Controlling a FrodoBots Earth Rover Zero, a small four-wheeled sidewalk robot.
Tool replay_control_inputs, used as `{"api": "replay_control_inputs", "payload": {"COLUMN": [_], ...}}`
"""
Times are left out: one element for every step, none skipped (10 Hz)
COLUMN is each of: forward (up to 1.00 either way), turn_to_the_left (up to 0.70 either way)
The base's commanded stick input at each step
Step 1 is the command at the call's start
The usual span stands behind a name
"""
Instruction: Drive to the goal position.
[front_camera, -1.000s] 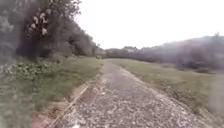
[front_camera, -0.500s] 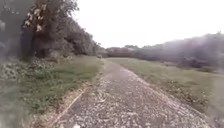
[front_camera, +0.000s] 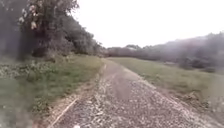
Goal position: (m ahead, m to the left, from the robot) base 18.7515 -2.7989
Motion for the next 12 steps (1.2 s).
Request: {"api": "replay_control_inputs", "payload": {"forward": [0.7,0.7,0.7,0.7,0.7,0.7,0.7,0.7,0.7,0.7,0.7,0.7], "turn_to_the_left": [0.0,0.0,0.0,0.0,0.0,0.0,0.0,0.0,0.0,0.0,0.0,0.0]}}
